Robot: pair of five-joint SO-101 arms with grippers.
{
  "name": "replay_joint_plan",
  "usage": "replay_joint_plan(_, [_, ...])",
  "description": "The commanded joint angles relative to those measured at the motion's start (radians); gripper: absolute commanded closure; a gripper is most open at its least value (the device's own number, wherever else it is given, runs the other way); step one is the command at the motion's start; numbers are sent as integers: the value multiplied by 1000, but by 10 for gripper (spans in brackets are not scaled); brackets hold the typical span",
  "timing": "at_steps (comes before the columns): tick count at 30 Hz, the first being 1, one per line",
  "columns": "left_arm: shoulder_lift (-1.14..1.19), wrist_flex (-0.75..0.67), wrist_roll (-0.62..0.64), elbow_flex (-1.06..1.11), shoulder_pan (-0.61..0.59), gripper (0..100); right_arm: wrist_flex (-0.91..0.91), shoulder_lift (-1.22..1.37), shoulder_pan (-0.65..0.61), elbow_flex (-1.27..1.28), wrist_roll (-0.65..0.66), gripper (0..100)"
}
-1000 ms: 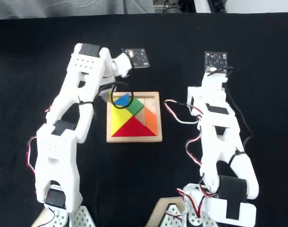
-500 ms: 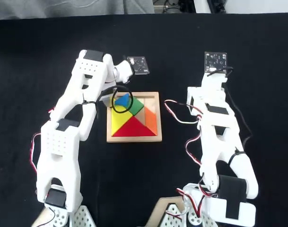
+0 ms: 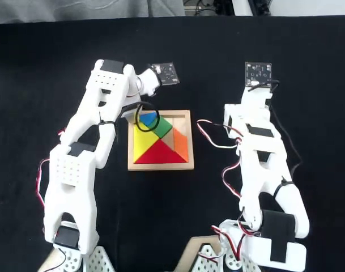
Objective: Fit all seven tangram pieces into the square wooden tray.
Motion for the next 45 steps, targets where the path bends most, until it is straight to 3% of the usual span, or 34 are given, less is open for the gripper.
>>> replay_joint_plan(1, [-11,-23,21,-54,-7,787,-18,-1,9,-51,0,985])
replay_joint_plan(9, [-14,51,29,-180,-13,787,-18,-2,9,-51,0,985])
replay_joint_plan(13, [-23,121,178,-252,-16,787,-18,1,9,-51,0,985])
replay_joint_plan(19, [-101,434,242,-426,-174,788,-20,4,8,-51,0,984])
replay_joint_plan(24, [-195,428,241,-263,-366,788,-20,4,-9,-50,6,985])
replay_joint_plan(31, [-437,423,141,157,-510,788,-20,4,-11,-47,6,985])
replay_joint_plan(37, [-621,213,94,573,-578,869,-20,4,-11,-48,6,984])
replay_joint_plan(42, [-706,-110,-21,931,-607,867,-20,4,-11,-48,6,984])
replay_joint_plan(45, [-766,-192,-15,1026,-615,802,-20,4,-11,-48,6,984])
